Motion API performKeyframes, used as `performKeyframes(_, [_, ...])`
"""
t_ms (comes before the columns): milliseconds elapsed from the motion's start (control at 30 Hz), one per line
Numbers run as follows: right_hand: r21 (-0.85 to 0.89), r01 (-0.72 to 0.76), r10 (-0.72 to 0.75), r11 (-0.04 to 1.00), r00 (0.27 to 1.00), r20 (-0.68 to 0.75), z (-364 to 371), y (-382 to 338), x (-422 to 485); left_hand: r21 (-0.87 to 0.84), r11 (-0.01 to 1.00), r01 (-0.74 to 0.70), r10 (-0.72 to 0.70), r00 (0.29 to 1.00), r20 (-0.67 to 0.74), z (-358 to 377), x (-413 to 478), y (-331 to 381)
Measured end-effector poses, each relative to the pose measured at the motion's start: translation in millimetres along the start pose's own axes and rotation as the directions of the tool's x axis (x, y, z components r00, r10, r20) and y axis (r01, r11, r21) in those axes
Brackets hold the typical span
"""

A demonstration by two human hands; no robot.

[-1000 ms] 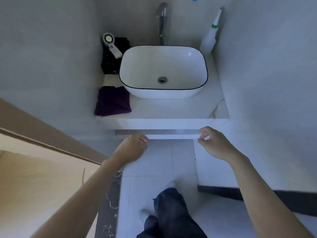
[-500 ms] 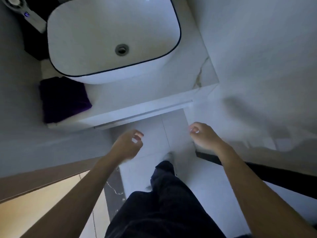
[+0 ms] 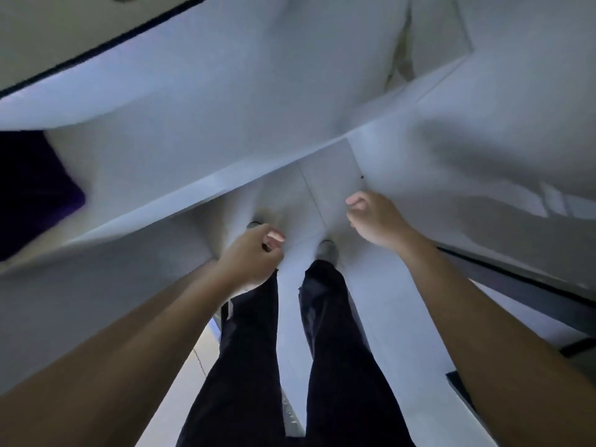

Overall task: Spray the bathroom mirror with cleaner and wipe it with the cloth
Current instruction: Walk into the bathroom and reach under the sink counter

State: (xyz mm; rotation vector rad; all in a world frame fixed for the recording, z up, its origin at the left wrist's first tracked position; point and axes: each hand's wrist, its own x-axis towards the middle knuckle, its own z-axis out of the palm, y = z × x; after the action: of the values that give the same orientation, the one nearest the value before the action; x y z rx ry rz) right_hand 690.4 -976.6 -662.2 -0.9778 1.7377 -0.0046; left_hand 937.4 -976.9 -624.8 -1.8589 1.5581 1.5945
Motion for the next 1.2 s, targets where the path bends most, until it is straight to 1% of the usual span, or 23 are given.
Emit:
performKeyframes(67, [0.053, 0.009, -0.006, 0.999, 0.999, -0.05, 12, 1, 27, 0.051, 0.999, -0.002, -0.001, 0.999, 0.042, 7, 34, -5])
performKeyframes(133, [0.086, 0.036, -0.028, 0.996, 0.996, -0.089, 24, 4, 56, 0.067, 0.998, 0.009, -0.013, 0.999, 0.051, 13, 69, -9])
performKeyframes(233, [0.071, 0.112, -0.104, 0.991, 0.989, -0.106, 34, 4, 98, 0.038, 0.999, 0.033, -0.033, 0.999, 0.014, 19, 116, -8])
performKeyframes(333, [0.017, 0.17, -0.166, 0.985, 0.976, -0.142, 31, 8, 137, 0.066, 0.998, -0.01, 0.012, 0.999, -0.032, 23, 160, -6])
performKeyframes(400, [0.008, 0.195, -0.19, 0.981, 0.961, -0.2, 27, 13, 154, 0.095, 0.995, -0.028, 0.035, 0.997, -0.071, 25, 185, -6])
performKeyframes(500, [0.1, 0.199, -0.162, 0.975, 0.942, -0.295, 37, 26, 165, 0.083, 0.996, -0.039, 0.052, 0.986, -0.161, 31, 218, -9])
performKeyframes(600, [0.253, 0.207, -0.117, 0.945, 0.937, -0.329, 66, 44, 176, 0.067, 0.994, -0.083, 0.096, 0.967, -0.235, 39, 242, -10])
performKeyframes(667, [0.32, 0.226, -0.103, 0.92, 0.928, -0.359, 82, 49, 181, 0.042, 0.994, -0.102, 0.11, 0.954, -0.277, 41, 252, -11])
performKeyframes(733, [0.349, 0.219, -0.079, 0.911, 0.925, -0.372, 93, 50, 182, 0.015, 0.995, -0.099, 0.099, 0.942, -0.321, 44, 265, -11])
performKeyframes(867, [0.368, 0.278, -0.103, 0.887, 0.897, -0.429, 101, 55, 190, -0.051, 0.989, -0.136, 0.099, 0.889, -0.447, 51, 294, 3])
performKeyframes(933, [0.389, 0.292, -0.095, 0.874, 0.887, -0.452, 103, 57, 197, -0.077, 0.979, -0.188, 0.124, 0.853, -0.506, 50, 304, 16])
performKeyframes(1033, [0.433, 0.309, -0.062, 0.847, 0.866, -0.496, 106, 61, 202, -0.151, 0.932, -0.329, 0.184, 0.789, -0.586, 49, 318, 32])
performKeyframes(1200, [0.56, 0.355, 0.021, 0.749, 0.831, -0.556, 110, 55, 193, -0.275, 0.875, -0.398, 0.145, 0.758, -0.636, 50, 343, 47])
